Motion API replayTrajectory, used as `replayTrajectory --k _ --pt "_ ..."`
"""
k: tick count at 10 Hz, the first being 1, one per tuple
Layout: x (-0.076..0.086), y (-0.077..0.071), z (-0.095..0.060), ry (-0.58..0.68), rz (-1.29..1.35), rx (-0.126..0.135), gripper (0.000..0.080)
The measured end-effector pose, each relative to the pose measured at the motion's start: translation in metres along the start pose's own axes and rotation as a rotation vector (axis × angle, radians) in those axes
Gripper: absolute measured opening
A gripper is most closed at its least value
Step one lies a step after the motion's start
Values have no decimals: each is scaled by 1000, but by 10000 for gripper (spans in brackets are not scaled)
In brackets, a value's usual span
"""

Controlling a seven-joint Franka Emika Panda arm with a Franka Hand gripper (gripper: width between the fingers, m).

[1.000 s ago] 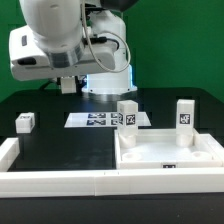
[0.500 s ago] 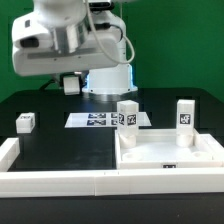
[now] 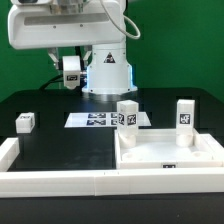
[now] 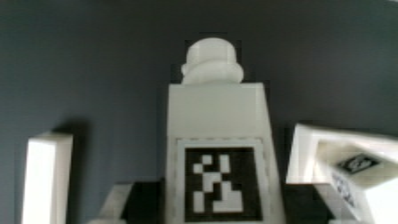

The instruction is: Assemble square table

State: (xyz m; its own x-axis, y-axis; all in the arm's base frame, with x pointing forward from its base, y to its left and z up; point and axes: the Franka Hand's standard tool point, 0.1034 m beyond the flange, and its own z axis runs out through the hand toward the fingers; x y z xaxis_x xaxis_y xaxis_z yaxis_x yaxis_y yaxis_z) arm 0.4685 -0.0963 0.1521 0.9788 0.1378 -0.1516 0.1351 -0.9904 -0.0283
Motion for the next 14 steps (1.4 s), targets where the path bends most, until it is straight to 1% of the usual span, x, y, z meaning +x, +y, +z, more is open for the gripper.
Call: replayTrajectory --k 1,2,3,4,7,8,9,10,11,12,13,14 --pt "-3 0 2 34 -1 -3 290" --pt "2 2 1 107 -9 -16 290" --pt "3 3 1 180 -8 -26 290" --pt "6 -3 4 220 16 -11 290" --pt "41 -17 -11 417 49 -28 290" --pt "51 -17 -14 463 22 -54 290" --pt "55 -6 -17 542 5 -115 290" --pt "51 -5 -23 585 21 -141 290" --pt "50 -13 -34 609 14 -136 290" --pt "51 -14 -36 612 17 -135 290" --pt "50 -14 -34 608 20 -134 290" --pt "52 -20 -34 611 43 -121 290"
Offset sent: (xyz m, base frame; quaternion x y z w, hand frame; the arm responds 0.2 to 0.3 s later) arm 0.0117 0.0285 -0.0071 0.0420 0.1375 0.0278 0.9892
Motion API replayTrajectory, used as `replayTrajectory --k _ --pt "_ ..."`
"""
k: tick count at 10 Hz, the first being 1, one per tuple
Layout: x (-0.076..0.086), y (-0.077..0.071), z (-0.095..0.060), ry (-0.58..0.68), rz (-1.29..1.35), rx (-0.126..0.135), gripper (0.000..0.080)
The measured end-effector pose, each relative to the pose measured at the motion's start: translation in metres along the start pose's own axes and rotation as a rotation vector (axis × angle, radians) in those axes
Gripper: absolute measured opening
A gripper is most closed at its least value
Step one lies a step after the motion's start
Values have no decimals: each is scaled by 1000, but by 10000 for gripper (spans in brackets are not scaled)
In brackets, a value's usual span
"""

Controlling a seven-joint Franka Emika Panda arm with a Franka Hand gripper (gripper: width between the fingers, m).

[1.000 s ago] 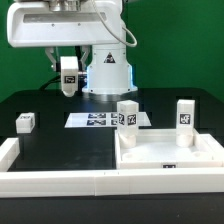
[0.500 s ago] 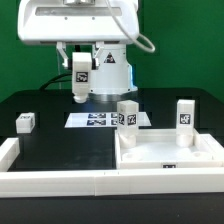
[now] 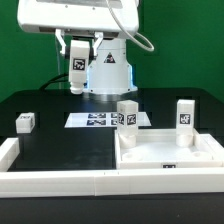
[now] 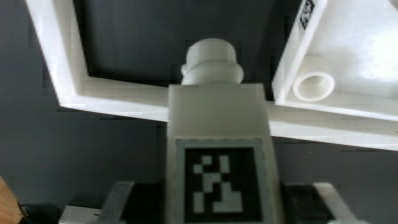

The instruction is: Assemble square table

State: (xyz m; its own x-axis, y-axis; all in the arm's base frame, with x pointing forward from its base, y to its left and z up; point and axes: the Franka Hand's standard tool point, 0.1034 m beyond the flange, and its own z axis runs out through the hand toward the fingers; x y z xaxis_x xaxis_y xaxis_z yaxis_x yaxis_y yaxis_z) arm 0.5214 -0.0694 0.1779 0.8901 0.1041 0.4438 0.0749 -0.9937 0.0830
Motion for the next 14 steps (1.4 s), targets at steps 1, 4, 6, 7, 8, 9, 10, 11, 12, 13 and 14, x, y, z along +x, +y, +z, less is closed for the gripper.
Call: replayTrajectory --k 1,4,6,7,8,9,10,11,12,13,14 --pt "6 -24 -1 7 18 24 290" --pt "42 -75 7 38 61 70 290" --pt "62 -90 17 73 63 69 290" --pt "62 -84 18 70 80 70 290" --pt "61 -83 19 69 81 70 290" --pt "61 -83 19 67 80 70 290" --pt "60 -83 20 67 81 69 290" --pt "60 -83 20 66 81 69 290" --pt "57 -80 22 75 77 55 290" --pt "44 -73 28 100 69 11 290" --pt "37 -87 38 86 102 24 290"
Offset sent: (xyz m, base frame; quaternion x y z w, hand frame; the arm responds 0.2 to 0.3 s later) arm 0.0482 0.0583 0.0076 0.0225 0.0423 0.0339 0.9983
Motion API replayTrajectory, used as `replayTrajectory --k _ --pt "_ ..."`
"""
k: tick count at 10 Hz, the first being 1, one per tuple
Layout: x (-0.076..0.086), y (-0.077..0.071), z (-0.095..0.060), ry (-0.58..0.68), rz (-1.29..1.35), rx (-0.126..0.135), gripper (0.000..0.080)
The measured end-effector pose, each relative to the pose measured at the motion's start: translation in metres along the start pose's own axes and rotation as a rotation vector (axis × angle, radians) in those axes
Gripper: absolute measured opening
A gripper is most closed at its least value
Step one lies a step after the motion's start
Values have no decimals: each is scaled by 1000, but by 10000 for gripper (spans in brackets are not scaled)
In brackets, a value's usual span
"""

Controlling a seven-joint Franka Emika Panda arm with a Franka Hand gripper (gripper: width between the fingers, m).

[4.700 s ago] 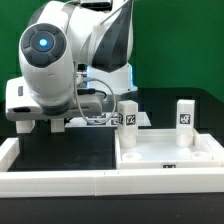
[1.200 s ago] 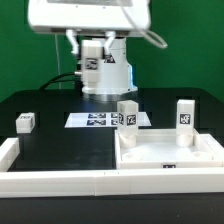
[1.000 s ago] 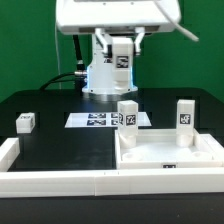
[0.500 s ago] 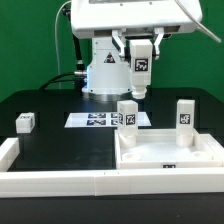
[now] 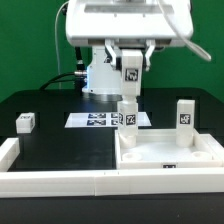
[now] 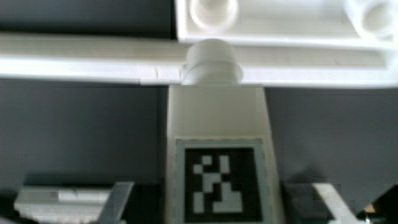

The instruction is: Assemble square table

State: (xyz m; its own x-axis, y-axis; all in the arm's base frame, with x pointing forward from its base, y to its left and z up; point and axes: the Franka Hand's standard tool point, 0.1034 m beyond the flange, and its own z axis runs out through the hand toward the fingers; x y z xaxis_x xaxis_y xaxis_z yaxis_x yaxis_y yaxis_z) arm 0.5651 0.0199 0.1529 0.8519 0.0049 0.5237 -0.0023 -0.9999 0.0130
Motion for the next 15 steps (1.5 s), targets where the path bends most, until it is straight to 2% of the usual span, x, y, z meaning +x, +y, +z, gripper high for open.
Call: replayTrajectory --k 3,6,11,12,13,14,15 --pt "3 -37 22 -3 30 32 290" --pt "12 -68 46 35 52 46 290" --pt "12 -69 50 45 51 41 290" --pt "10 -68 51 56 50 34 290" --pt "-2 -71 59 55 49 25 290" --pt "-10 -82 67 28 52 39 290" --pt "-8 -84 69 33 51 41 290"
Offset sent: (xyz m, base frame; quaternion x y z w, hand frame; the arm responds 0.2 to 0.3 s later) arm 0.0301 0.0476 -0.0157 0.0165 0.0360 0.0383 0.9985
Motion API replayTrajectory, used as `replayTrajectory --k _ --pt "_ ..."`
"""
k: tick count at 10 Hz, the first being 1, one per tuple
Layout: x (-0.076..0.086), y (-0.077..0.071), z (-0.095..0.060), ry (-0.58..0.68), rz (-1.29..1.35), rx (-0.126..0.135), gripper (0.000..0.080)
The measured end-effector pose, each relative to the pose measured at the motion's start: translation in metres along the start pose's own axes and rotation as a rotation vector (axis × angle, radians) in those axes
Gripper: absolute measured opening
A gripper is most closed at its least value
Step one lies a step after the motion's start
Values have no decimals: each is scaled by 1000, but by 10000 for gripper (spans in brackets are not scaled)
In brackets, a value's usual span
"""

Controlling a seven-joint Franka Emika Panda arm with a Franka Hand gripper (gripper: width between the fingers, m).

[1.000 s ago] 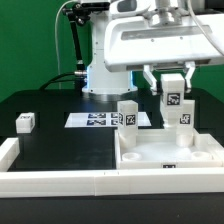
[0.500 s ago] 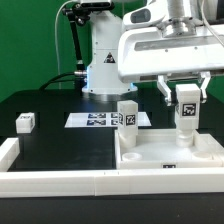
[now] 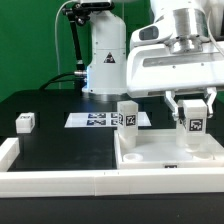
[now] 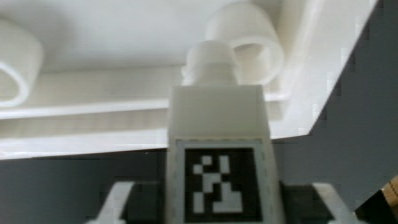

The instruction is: Assemble square table

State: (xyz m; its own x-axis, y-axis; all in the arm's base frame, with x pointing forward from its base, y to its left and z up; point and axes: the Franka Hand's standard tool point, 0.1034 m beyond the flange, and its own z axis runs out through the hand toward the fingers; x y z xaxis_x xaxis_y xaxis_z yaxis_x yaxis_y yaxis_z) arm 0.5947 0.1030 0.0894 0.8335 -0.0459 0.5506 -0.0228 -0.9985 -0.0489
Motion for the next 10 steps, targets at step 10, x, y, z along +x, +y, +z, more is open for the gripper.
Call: replayTrajectory --k 10 --pt "-1 -14 3 11 -10 9 290"
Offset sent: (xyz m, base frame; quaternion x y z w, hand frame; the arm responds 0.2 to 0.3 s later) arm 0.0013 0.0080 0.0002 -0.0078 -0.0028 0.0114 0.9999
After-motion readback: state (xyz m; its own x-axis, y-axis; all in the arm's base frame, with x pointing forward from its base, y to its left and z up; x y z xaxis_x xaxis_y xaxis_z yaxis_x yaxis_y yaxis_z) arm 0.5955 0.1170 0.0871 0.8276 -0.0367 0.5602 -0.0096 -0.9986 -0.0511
